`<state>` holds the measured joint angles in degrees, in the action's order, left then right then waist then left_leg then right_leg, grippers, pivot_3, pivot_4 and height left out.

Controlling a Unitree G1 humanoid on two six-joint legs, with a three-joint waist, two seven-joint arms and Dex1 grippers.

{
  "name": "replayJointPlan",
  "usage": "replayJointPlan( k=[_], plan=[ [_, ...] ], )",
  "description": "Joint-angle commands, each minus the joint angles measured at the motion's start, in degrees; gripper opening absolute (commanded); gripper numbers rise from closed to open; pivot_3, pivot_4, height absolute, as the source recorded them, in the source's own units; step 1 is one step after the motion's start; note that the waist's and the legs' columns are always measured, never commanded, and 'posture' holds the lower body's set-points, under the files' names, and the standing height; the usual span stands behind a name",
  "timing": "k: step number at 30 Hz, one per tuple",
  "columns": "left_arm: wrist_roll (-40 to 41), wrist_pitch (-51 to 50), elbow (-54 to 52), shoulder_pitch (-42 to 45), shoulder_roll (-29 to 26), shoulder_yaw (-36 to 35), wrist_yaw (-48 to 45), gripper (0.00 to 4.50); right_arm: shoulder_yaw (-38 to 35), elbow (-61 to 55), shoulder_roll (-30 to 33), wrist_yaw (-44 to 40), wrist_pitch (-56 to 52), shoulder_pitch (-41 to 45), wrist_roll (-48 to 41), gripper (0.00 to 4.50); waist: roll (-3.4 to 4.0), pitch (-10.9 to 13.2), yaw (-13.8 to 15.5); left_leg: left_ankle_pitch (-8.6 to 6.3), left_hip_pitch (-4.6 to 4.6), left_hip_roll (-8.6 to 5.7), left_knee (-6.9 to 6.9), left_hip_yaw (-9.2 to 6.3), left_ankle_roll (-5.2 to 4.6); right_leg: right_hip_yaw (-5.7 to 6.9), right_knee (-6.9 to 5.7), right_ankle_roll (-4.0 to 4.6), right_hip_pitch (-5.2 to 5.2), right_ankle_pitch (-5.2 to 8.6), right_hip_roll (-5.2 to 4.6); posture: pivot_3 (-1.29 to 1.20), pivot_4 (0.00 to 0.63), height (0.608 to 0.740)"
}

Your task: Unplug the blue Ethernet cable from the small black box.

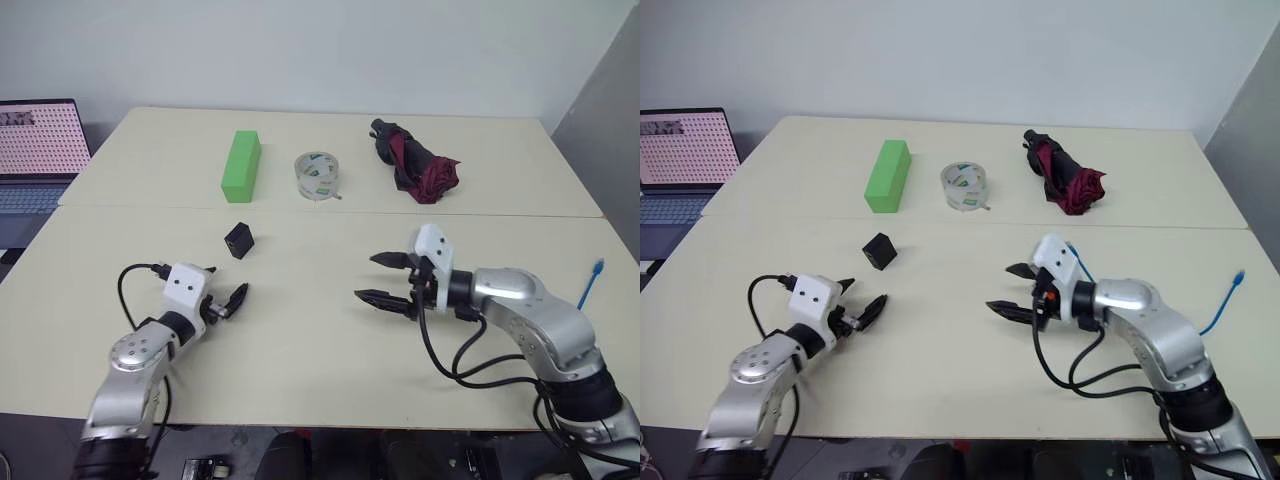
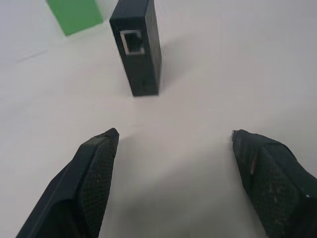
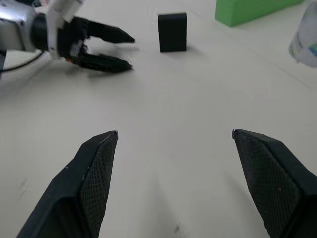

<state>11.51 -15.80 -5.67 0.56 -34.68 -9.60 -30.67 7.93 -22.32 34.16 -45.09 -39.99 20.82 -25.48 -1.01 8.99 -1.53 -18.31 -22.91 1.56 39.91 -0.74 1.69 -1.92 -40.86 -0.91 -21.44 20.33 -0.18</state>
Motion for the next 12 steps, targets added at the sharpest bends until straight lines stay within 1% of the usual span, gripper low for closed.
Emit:
replayJointPlan(
  k=[1,6,12],
  plan=[
    [2.5,-3.0,-5.9,0.4,-3.8,-3.1,-3.1,3.86,-5.5,-2.6,3.0,-1.2,1.6,-1.9,-1.4,3.91,0.0,0.0,0.1,0.0,0.0,0.0,0.02,-0.01,0.0,0.01,0.0,0.0,0.01,0.0,0.0,0.0,0.15,0.74],
    [5.0,-5.6,-6.4,2.2,-9.0,-6.3,-7.2,3.86,-13.3,-0.6,7.1,-1.1,2.6,-5.8,-1.5,3.91,0.01,0.0,0.0,0.0,0.0,0.0,-0.02,-0.01,0.0,0.03,0.01,0.0,0.01,0.0,0.01,0.0,0.15,0.74],
    [7.3,-7.4,-7.6,2.8,-11.5,-6.4,-11.6,3.86,-15.1,1.5,7.6,0.4,4.6,-6.4,0.2,3.91,0.03,0.0,-0.1,0.0,0.01,0.0,-0.02,0.01,0.0,0.01,0.03,0.0,0.01,0.0,0.02,0.0,0.15,0.74]
  ],
)
